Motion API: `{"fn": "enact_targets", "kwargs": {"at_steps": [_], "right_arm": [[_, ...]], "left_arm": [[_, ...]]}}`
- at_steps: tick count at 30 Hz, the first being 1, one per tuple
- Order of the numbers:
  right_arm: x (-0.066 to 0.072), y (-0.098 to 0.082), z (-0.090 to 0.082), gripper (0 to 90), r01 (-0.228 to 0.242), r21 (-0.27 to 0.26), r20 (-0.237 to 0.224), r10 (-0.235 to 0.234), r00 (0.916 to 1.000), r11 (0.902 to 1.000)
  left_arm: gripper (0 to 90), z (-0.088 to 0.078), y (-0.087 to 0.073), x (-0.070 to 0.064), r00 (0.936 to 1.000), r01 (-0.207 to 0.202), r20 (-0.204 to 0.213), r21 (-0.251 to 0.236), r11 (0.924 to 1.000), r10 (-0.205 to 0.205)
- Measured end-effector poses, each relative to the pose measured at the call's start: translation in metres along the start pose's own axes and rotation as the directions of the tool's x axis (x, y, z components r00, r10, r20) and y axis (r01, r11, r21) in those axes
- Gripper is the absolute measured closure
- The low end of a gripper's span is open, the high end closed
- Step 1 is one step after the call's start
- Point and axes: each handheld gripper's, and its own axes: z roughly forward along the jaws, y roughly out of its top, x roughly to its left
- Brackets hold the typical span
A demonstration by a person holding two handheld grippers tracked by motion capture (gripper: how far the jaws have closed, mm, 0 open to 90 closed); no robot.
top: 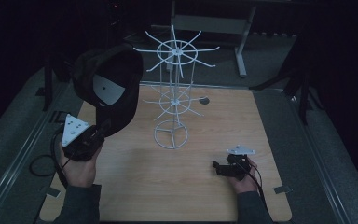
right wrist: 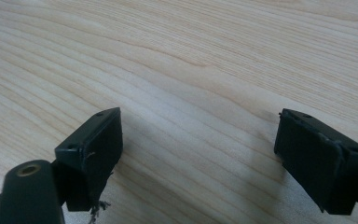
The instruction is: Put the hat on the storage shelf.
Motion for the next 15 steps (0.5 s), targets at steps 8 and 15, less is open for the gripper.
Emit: {"fn": "enact_targets", "kwargs": {"at_steps": [8,15], "right_arm": [[0.0,0.0,0.0,15.0,0.0,0.0,0.0,0.0,1.0,1.0],[0.0,0.0,0.0,15.0,0.0,0.0,0.0,0.0,1.0,1.0]], "left_arm": [[86.6,-0.001,0.0021,-0.0017,1.0,-0.008,-0.004,-0.007,0.9999,0.008],[86.7,0.0001,0.0035,-0.004,0.9999,-0.011,0.001,-0.009,0.9999,0.011]]}}
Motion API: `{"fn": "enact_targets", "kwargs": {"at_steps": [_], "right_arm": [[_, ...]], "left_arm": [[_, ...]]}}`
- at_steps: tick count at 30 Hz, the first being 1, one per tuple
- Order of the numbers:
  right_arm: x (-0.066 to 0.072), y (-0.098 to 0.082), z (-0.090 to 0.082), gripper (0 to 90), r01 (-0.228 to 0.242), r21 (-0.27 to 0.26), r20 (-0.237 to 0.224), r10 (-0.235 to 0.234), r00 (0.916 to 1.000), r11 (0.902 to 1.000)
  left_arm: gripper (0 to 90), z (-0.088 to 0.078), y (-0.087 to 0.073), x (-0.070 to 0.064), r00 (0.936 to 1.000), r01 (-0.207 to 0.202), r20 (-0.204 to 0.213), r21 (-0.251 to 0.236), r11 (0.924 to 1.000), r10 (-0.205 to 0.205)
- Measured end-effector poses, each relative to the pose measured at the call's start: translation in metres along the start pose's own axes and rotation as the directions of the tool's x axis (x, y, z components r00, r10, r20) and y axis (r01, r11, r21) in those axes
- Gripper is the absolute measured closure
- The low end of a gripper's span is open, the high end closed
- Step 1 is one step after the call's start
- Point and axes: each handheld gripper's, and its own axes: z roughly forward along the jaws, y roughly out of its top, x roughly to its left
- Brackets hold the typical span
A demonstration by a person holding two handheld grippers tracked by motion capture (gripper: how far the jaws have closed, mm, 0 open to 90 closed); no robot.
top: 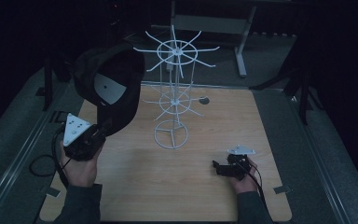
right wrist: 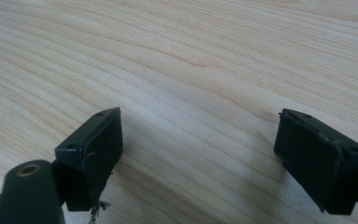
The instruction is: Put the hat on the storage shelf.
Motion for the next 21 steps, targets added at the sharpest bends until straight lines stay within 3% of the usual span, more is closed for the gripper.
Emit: {"fn": "enact_targets", "kwargs": {"at_steps": [21], "right_arm": [[0.0,0.0,-0.0001,15.0,0.0,0.001,0.001,0.0,1.0,1.0]], "left_arm": [[86.6,0.0013,0.003,-0.0046,0.9999,-0.014,-0.003,-0.01,0.9999,0.014]]}}
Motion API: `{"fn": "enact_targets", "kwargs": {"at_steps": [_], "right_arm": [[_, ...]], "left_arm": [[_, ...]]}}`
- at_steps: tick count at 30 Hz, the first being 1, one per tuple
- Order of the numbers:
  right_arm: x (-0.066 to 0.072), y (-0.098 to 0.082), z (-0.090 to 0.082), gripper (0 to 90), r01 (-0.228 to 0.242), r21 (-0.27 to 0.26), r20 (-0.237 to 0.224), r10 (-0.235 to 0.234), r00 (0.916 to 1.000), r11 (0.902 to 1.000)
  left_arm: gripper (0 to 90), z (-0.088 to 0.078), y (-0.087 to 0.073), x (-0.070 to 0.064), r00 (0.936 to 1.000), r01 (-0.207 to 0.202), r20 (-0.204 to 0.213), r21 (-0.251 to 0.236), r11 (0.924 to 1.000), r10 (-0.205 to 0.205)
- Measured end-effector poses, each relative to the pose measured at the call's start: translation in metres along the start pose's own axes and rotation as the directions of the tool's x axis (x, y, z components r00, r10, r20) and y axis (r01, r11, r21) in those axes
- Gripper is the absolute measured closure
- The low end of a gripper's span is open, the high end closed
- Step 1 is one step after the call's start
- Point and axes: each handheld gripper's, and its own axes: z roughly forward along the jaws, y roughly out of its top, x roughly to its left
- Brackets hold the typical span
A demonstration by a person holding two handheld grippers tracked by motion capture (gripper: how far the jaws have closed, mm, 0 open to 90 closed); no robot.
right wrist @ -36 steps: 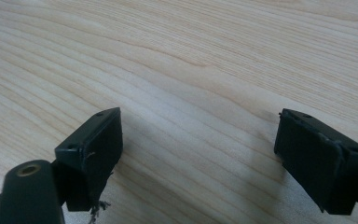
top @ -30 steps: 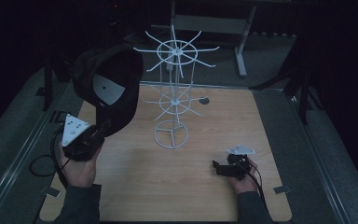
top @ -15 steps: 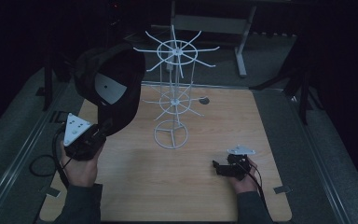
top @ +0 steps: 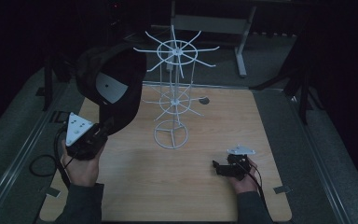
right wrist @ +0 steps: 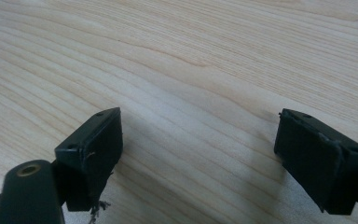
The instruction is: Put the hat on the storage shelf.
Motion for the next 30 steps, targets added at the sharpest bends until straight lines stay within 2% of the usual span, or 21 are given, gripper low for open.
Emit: {"fn": "enact_targets", "kwargs": {"at_steps": [10,22,30], "right_arm": [[0.0,0.0,0.0,15.0,0.001,0.0,0.0,-0.001,1.0,1.0],[0.0,0.0,0.0,15.0,0.001,0.0,0.0,-0.001,1.0,1.0],[0.0,0.0,0.0,15.0,0.002,-0.001,0.0,-0.002,1.0,1.0]], "left_arm": [[86.6,0.001,0.0,-0.003,0.9999,-0.015,-0.004,0.003,0.9999,0.015],[86.6,0.005,0.0,-0.011,0.997,-0.072,-0.025,0.012,0.9973,0.073],[86.5,0.01,-0.004,-0.017,0.9942,-0.104,-0.025,0.028,0.9942,0.104]]}}
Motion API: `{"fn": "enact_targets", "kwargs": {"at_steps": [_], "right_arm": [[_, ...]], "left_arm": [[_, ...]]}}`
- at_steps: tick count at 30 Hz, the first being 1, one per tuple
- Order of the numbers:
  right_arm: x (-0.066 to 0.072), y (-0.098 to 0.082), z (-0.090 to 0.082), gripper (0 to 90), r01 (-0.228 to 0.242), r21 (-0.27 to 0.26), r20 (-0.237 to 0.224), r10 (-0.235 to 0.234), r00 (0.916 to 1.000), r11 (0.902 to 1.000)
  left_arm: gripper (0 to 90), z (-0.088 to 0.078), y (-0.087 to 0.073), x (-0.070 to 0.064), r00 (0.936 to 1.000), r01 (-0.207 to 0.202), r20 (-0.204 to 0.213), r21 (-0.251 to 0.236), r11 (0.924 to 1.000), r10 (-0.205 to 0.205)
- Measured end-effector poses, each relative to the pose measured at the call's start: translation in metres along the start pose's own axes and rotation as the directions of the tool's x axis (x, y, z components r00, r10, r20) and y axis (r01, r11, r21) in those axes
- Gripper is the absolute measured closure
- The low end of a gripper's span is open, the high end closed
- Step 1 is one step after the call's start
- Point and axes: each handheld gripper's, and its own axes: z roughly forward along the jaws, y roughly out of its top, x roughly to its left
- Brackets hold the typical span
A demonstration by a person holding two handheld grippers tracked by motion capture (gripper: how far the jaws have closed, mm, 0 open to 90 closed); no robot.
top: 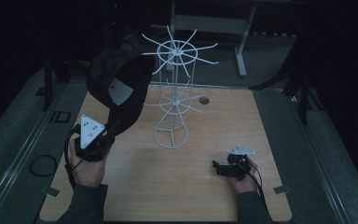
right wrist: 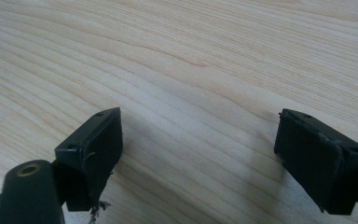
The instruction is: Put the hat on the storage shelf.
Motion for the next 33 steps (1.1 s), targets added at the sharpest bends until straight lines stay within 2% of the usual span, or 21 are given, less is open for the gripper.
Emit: {"fn": "enact_targets", "kwargs": {"at_steps": [7,15,23,24,25,26,27,28,29,33], "right_arm": [[0.0,0.0,0.0,15.0,0.0,0.0,0.0,0.0,1.0,1.0],[0.0,0.0,0.0,15.0,0.0,0.0,-0.001,0.0,1.0,1.0],[0.0,0.0,0.0,15.0,0.0,0.0,-0.001,0.0,1.0,1.0],[0.0,0.0,0.0,15.0,0.001,0.0,-0.001,-0.001,1.0,1.0],[0.0,0.0,0.0,15.0,0.001,0.001,-0.002,-0.001,1.0,1.0],[0.0,0.0,0.0,15.0,0.001,0.001,-0.002,-0.001,1.0,1.0],[0.0,0.0,0.0,15.0,0.003,0.0,-0.002,-0.003,1.0,1.0],[0.0,0.0,0.0,15.0,0.003,0.0,-0.002,-0.003,1.0,1.0],[0.0,0.0,0.0,15.0,0.002,0.0,-0.002,-0.002,1.0,1.0],[0.0,0.0,0.0,15.0,0.002,0.001,-0.001,-0.002,1.0,1.0]], "left_arm": [[86.5,0.006,-0.002,-0.009,0.9989,-0.047,-0.005,0.027,0.9985,0.047],[86.3,0.014,-0.004,-0.014,0.9975,-0.069,0.019,0.055,0.9961,0.068],[83.7,0.017,-0.006,-0.014,0.9968,-0.074,0.037,0.068,0.9949,0.071],[82.1,0.017,-0.006,-0.014,0.9965,-0.077,0.038,0.07,0.9946,0.074],[76.1,0.017,-0.007,-0.015,0.9964,-0.078,0.038,0.067,0.9947,0.076],[76.1,0.017,-0.007,-0.015,0.9964,-0.077,0.038,0.065,0.9949,0.075],[70.6,0.018,-0.007,-0.015,0.9965,-0.075,0.042,0.063,0.9951,0.073],[70.6,0.018,-0.007,-0.015,0.9966,-0.073,0.043,0.062,0.9954,0.071],[64.9,0.018,-0.007,-0.015,0.9969,-0.068,0.044,0.061,0.9959,0.065],[58.7,0.018,-0.006,-0.013,0.9981,-0.045,0.045,0.059,0.9973,0.043]]}}
